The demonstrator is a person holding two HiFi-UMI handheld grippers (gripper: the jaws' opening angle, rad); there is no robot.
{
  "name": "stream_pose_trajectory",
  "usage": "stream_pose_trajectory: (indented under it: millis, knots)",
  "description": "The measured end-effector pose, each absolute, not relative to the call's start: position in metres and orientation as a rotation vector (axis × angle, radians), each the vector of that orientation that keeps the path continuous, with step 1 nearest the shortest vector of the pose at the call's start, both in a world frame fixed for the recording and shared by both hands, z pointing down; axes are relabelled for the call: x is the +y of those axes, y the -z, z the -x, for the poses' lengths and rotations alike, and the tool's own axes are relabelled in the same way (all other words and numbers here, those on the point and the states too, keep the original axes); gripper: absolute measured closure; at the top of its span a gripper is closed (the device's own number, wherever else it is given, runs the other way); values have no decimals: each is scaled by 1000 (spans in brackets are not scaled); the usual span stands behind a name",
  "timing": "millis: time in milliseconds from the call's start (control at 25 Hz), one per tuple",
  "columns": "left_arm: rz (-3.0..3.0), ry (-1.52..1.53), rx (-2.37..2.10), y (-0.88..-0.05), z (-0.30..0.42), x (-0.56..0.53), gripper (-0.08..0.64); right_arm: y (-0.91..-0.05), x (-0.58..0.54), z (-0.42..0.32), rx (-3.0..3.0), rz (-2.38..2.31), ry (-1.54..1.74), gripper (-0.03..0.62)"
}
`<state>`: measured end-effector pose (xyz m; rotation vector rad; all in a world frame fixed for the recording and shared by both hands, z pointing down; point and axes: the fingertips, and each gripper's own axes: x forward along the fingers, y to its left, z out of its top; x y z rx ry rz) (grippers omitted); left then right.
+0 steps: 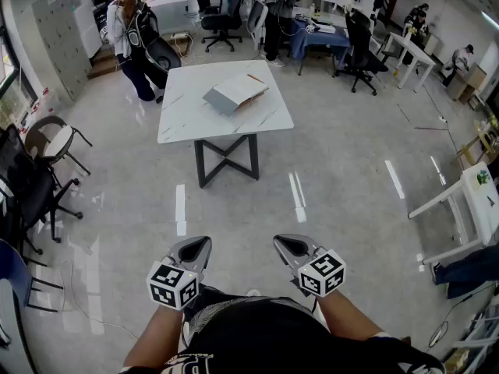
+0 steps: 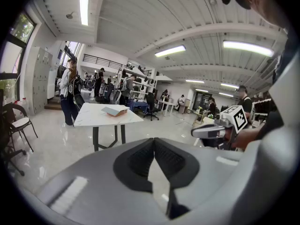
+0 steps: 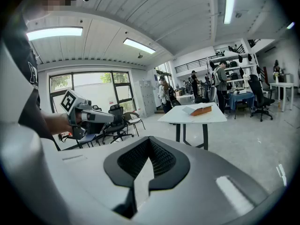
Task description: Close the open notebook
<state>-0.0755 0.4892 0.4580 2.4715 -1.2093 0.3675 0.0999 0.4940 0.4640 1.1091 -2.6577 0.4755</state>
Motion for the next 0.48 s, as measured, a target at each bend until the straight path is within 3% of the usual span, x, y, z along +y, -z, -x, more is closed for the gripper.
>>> stream_pose_trajectory:
  millis: [480]
  knots:
    - [-2493,-369,-1236,-452,75,493,502,-460,499,-97,-2684,-1079,-442,594]
